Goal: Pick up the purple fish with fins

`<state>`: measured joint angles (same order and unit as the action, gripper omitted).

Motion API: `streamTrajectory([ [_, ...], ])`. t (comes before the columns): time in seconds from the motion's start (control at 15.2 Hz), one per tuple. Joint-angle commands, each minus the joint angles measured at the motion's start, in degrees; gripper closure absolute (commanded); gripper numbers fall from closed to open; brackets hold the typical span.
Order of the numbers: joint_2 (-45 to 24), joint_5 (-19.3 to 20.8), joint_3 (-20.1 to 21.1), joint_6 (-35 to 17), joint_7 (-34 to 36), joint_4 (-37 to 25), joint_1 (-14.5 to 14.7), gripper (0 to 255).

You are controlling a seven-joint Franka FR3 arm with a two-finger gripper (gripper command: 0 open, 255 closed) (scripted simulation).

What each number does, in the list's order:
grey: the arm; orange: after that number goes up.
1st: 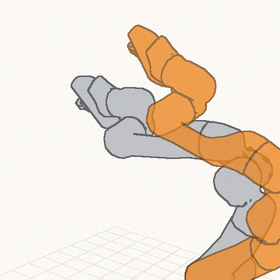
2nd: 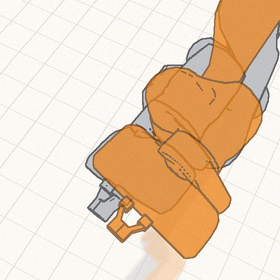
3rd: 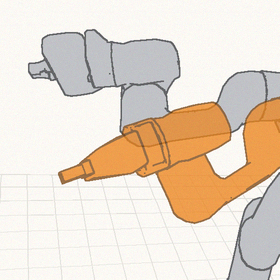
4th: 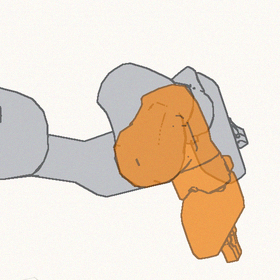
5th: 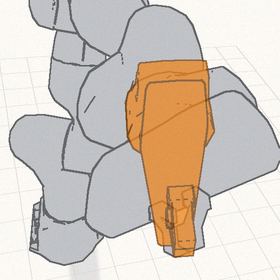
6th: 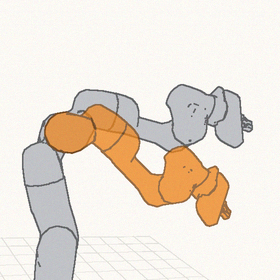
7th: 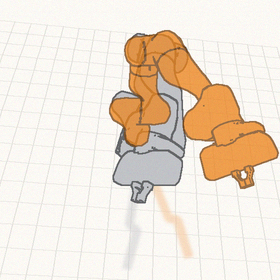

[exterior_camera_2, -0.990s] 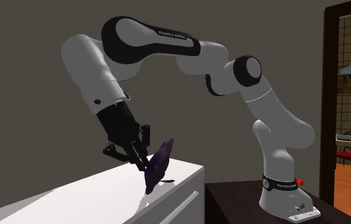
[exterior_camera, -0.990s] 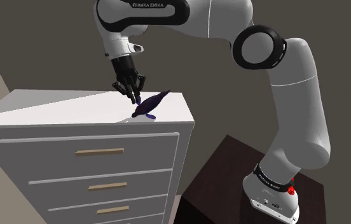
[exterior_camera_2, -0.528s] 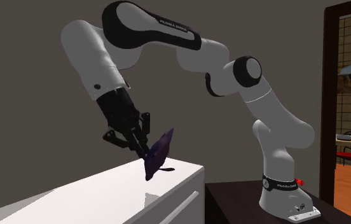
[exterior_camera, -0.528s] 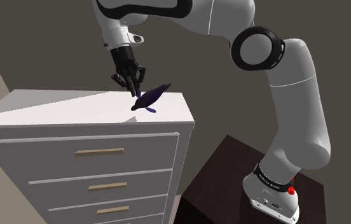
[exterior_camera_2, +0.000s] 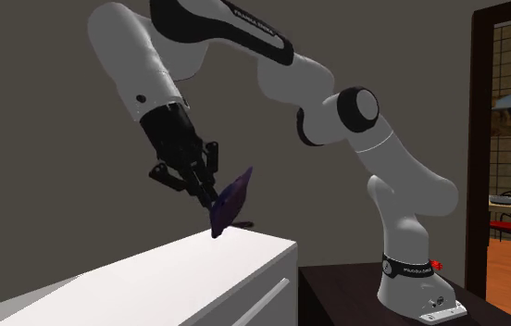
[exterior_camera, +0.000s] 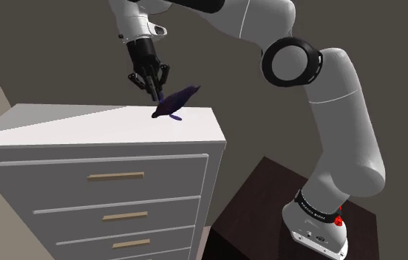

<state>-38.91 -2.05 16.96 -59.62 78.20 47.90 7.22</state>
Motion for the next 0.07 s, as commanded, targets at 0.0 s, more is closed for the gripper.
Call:
streamTrajectory([
  [0.0,-0.4,0.1,0.0,0.8,0.1,-1.2,0.1,255],
])
